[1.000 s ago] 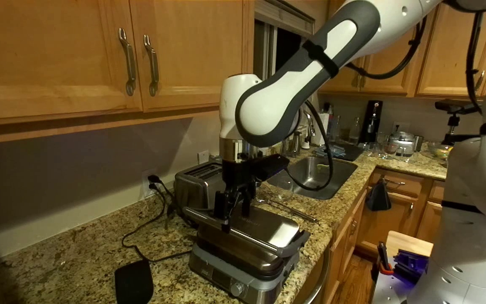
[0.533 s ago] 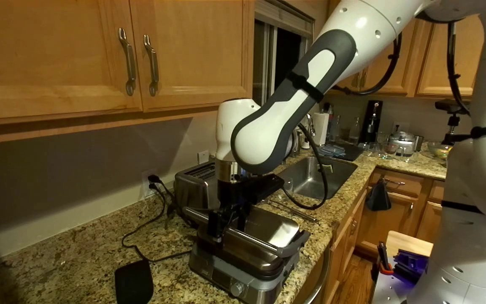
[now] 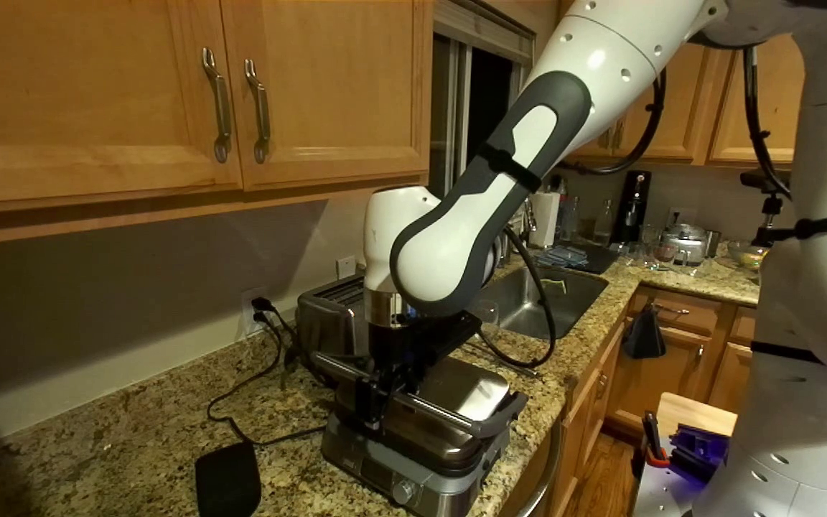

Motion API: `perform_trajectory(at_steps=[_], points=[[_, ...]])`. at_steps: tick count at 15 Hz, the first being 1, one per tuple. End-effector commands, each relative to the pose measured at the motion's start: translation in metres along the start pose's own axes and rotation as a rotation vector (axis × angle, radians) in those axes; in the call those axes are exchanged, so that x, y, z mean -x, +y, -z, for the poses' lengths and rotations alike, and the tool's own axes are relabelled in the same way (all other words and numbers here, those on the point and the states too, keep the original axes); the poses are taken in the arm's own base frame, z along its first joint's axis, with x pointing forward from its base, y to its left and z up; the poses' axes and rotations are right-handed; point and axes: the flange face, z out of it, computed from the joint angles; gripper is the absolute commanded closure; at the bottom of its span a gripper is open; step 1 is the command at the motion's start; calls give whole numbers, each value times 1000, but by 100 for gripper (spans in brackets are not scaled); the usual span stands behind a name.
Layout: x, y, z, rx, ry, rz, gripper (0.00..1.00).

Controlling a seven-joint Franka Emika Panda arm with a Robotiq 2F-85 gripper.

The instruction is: Open the sandwich maker

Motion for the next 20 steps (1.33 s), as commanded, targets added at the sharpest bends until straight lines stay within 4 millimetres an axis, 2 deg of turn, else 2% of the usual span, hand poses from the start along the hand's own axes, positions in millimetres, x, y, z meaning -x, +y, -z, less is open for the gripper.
perform_trajectory(at_steps=[1, 9, 13, 14, 17, 20], points=[[1, 0, 1, 27, 20, 3, 41], [-6, 11, 14, 9, 61, 8, 92], [-8, 15, 19, 7, 62, 35, 100], [-7, 14, 23, 4, 58, 50, 95], [-6, 11, 34, -16, 55, 128, 95], [-5, 20, 54, -23, 53, 214, 95]])
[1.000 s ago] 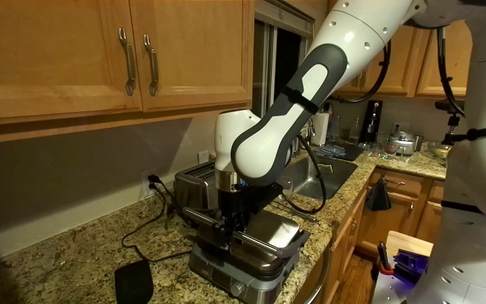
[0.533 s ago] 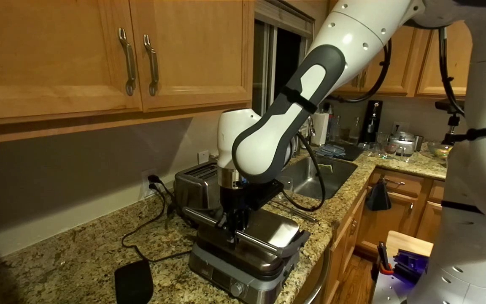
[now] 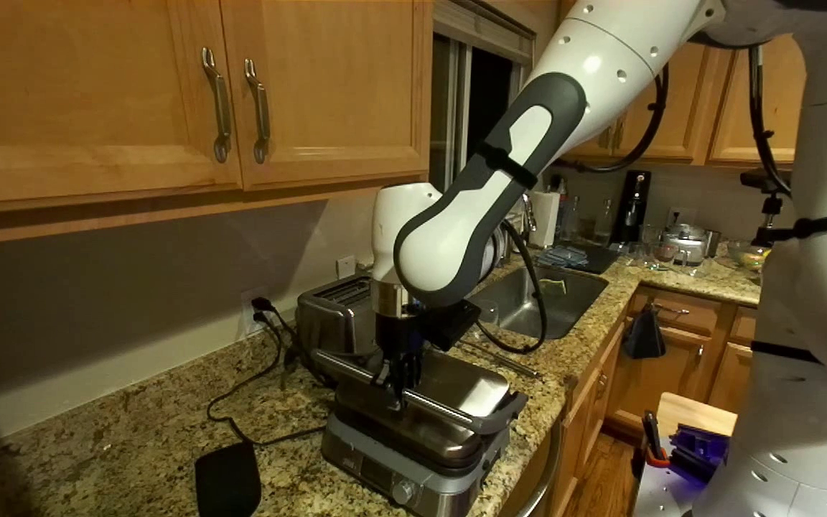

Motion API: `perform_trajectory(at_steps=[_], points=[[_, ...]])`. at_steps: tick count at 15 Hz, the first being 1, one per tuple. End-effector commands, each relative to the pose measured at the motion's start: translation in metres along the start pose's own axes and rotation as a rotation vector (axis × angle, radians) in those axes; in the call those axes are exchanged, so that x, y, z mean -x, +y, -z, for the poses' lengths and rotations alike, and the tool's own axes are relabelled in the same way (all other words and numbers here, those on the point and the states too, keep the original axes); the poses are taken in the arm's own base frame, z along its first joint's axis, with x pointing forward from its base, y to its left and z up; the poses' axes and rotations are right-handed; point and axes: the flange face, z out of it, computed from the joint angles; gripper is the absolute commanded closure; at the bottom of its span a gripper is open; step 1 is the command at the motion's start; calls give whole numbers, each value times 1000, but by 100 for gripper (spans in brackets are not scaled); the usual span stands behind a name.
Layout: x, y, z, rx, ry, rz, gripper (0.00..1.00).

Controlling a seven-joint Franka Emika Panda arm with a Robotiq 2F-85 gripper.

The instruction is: Open the sandwich maker

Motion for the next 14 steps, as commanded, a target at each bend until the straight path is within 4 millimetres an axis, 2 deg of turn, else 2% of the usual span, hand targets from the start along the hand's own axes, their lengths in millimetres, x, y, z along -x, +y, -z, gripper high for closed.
perform_trajectory(at_steps=[1, 5, 8, 11, 14], points=[[2, -1, 53, -22, 44, 103, 95], [14, 18, 93, -31, 46, 158, 95], [22, 43, 124, -30, 55, 165, 95], [28, 70, 143, -33, 62, 144, 95], [36, 93, 154, -40, 70, 104, 95]])
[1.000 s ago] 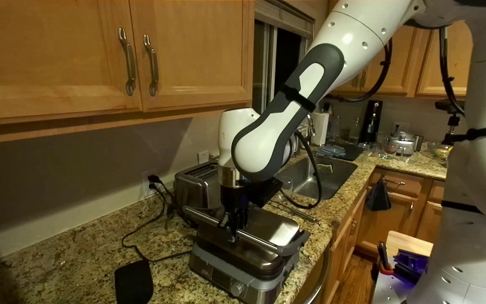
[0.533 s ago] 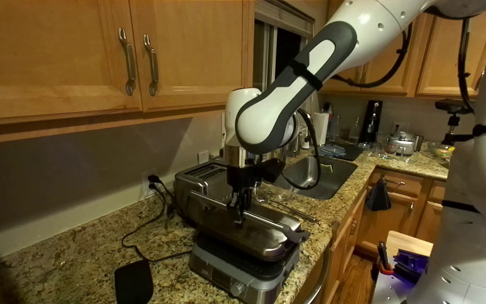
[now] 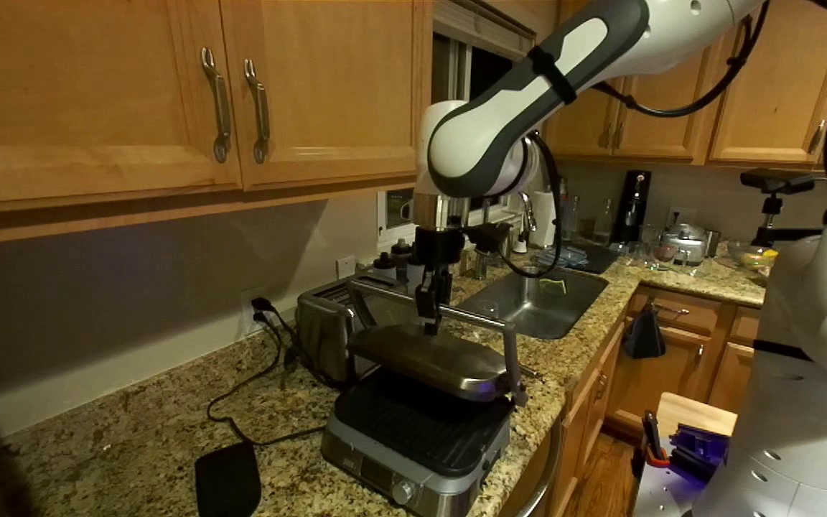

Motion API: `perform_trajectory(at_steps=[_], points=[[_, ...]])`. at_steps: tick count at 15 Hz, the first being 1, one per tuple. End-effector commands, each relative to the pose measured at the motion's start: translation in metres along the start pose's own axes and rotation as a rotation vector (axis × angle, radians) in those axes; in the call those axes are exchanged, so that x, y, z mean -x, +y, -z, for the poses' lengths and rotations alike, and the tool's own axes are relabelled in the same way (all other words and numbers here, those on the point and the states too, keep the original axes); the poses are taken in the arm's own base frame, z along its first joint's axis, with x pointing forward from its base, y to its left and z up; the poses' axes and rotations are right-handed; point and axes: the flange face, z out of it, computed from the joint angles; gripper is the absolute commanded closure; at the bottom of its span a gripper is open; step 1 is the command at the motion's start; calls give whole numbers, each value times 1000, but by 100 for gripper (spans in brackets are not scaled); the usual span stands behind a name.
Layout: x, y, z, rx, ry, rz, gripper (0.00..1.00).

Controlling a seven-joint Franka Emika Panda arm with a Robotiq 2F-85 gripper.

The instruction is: Open the sandwich maker

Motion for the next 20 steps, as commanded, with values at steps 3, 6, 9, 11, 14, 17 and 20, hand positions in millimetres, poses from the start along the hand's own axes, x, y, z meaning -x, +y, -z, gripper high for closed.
perform_trajectory(at_steps=[3, 6, 9, 11, 14, 17, 20], points=[[21, 14, 48, -22, 63, -31, 95], [23, 15, 53, -19, 80, -31, 96], [10, 24, 20, -3, 29, -55, 93], [10, 24, 20, -4, 29, -55, 93], [10, 25, 20, -4, 29, -55, 93], [10, 25, 20, -4, 29, -55, 97], [19, 45, 31, 19, 50, -85, 97]])
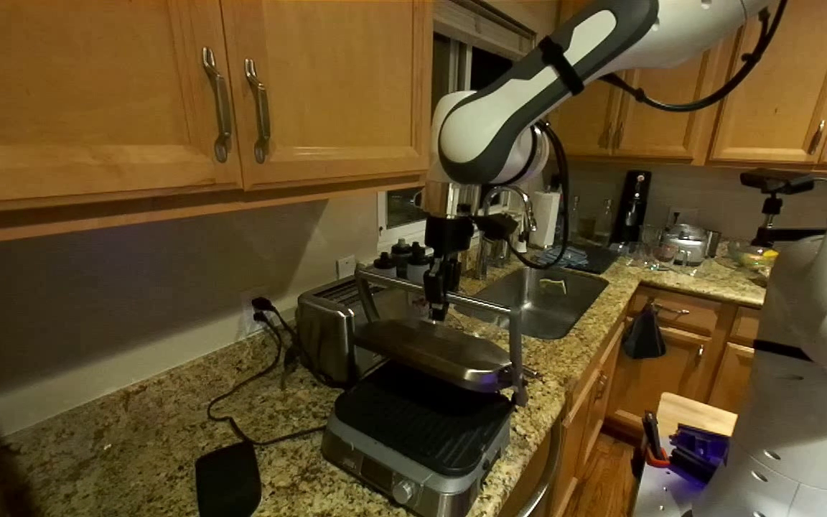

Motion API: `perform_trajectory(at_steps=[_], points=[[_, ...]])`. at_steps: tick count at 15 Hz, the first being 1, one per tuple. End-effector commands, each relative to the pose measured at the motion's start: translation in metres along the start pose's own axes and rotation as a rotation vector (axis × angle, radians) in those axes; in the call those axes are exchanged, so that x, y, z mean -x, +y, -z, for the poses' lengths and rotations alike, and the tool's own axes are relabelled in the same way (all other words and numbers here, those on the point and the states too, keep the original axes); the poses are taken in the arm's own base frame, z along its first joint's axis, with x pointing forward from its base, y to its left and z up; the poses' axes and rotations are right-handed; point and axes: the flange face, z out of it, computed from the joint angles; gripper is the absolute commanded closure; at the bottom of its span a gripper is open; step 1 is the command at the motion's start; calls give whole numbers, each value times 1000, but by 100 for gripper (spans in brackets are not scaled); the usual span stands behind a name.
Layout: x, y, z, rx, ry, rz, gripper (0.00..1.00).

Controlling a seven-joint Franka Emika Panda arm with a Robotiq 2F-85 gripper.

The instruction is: Open the sandwich maker

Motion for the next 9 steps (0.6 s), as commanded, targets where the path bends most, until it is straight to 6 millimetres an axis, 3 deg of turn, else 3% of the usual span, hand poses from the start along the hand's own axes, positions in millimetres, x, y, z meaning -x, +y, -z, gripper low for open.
perform_trajectory(at_steps=[1, 6, 9], points=[[12, 28, 18, 23, 31, -42, 97], [28, 74, 35, 46, 62, -115, 97], [39, 102, 35, 51, 59, -139, 97]])
